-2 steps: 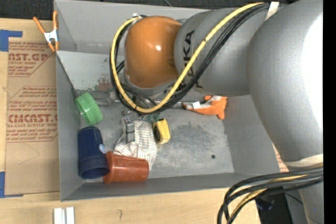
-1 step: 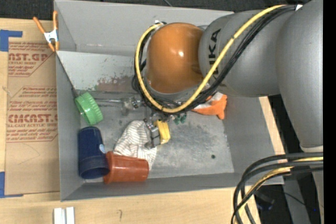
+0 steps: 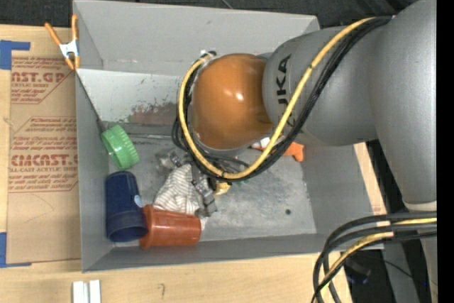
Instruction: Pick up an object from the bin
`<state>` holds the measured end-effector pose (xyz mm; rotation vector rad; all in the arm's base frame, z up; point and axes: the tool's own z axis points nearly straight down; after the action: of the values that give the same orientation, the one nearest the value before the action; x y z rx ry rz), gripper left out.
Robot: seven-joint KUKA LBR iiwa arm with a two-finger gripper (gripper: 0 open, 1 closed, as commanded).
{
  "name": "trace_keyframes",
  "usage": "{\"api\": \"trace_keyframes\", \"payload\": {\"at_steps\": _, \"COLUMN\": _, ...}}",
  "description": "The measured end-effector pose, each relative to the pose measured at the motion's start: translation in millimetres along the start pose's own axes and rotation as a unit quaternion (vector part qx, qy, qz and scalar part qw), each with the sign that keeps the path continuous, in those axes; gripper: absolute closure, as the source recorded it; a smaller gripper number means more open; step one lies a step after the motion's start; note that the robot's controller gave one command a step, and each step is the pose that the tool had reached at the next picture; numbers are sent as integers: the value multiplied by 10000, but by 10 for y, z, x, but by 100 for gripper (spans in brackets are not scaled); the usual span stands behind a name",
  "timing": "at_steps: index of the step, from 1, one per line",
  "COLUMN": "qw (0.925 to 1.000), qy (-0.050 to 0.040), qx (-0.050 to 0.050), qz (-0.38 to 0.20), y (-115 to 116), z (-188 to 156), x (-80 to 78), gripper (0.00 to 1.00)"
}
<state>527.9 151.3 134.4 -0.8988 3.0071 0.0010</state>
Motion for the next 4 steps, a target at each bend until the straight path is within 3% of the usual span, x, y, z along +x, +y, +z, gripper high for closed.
{"api": "trace_keyframes", "payload": {"at_steps": 1, "qw": 9996, "qy": -14, "qx": 5, "qz": -296, "y": -281, "z": 635, "x": -275, "gripper": 0}}
{"api": "trace_keyframes", "payload": {"at_steps": 2, "qw": 9750, "qy": -6, "qx": -7, "qz": -2224, "y": 18, "z": 637, "x": -183, "gripper": 100}}
{"api": "trace_keyframes", "payload": {"at_steps": 4, "qw": 9750, "qy": 6, "qx": -14, "qz": -2220, "y": 19, "z": 604, "x": -176, "gripper": 100}}
